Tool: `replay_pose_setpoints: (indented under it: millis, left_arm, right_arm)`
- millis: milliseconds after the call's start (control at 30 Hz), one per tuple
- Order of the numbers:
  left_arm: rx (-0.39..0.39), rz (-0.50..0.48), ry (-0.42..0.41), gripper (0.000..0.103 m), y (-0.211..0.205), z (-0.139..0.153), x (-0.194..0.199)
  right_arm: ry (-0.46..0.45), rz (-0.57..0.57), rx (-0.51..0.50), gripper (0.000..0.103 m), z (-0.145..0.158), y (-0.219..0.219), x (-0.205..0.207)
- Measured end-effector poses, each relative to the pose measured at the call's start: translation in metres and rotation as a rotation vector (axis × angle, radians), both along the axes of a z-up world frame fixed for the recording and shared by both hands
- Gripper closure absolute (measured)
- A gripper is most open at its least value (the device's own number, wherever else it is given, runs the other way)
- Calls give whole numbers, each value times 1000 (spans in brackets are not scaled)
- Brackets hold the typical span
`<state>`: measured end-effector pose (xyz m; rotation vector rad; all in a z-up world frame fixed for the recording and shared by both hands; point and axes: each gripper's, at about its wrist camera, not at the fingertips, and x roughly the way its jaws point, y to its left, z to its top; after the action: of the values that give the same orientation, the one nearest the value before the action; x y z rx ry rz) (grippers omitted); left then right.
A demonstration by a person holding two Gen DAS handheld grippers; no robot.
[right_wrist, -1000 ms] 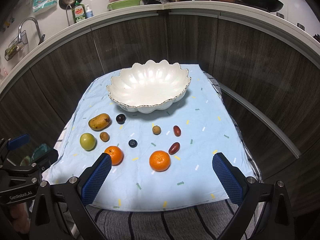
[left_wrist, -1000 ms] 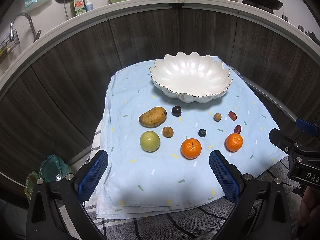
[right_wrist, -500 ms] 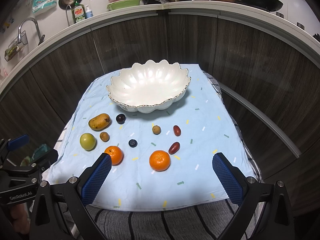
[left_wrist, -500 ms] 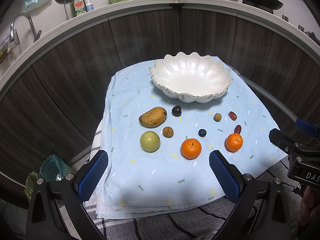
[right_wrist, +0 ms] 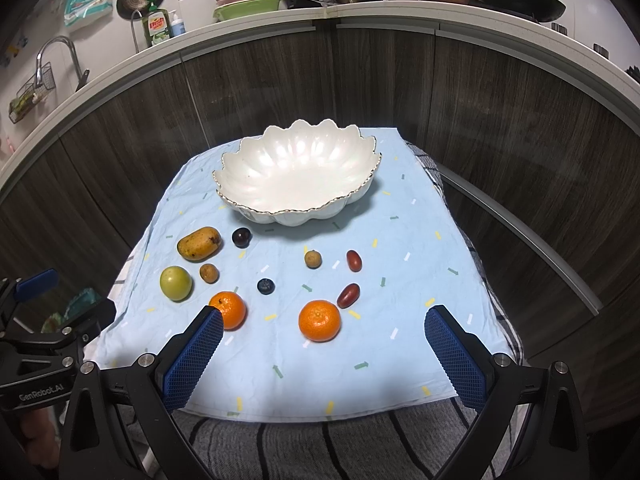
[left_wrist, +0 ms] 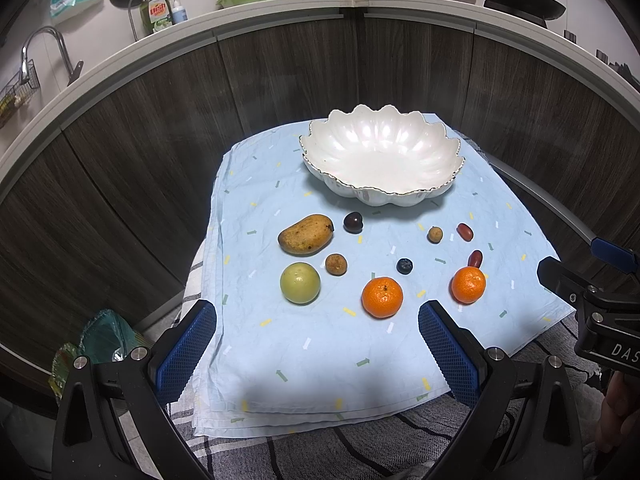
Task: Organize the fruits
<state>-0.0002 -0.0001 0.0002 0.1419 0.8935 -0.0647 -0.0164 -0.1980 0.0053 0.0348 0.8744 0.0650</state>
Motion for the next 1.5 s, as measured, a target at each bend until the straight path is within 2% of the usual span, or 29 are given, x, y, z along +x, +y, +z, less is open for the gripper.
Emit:
replay_pose_setpoints:
  millis: [767,1500]
  left_arm:
    - [3,-1,-1,0,0,0,0]
    - [30,-68,26,0,-13,-7,21]
  right_arm:
    - [5,2,2,1,5,2,1]
    - [40,16,6,1,-8,2,18]
